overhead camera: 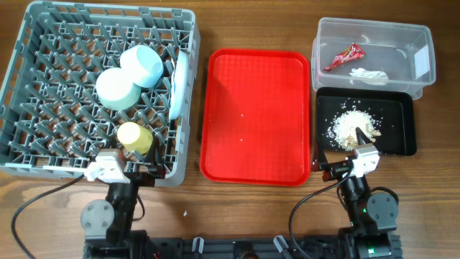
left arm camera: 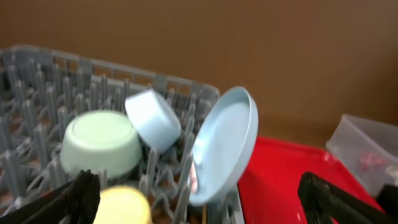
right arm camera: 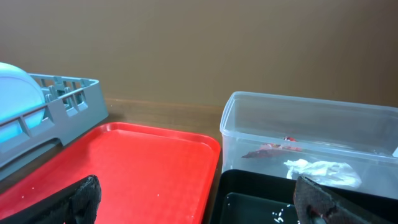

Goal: Sort waste into correct bins and load items into the dishwasher rack

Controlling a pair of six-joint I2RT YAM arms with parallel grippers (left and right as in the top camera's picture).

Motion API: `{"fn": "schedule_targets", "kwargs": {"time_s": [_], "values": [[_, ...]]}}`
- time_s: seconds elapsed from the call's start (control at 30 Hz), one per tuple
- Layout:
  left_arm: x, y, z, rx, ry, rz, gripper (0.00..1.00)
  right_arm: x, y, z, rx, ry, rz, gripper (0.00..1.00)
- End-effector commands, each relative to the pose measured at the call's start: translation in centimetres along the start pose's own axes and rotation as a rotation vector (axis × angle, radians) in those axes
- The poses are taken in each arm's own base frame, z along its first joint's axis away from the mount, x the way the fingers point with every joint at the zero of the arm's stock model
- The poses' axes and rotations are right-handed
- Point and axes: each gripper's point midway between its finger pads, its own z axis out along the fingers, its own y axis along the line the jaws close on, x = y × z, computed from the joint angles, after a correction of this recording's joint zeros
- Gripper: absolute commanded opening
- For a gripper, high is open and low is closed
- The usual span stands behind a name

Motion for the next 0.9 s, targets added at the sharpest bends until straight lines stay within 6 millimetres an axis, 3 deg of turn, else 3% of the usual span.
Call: {"fn": "schedule_targets", "kwargs": {"time_s": [0.0,0.1,0.3,0.87], "values": [[0.2,0.0,0.7,0.027,-0.082,0.008,1.0,-0.3,0.1,-0.1,-0.009,-0.015,-0.003,1.0],[0.4,0.1,1.0,0.035,-0.127,0.017,1.0,-0.3,0.1,-0.1,-0.009,-0.015,-0.003,1.0],[4.4,1.0,1.3,0.004,0.028,-0.006,1.0,-0.3,0.1,-0.1,-0.009,-0.015,-0.003,1.0],[4.3,1.0,1.3,0.004,0.025,-0.006,1.0,-0.3,0.1,-0.1,-0.009,-0.015,-0.003,1.0]]}}
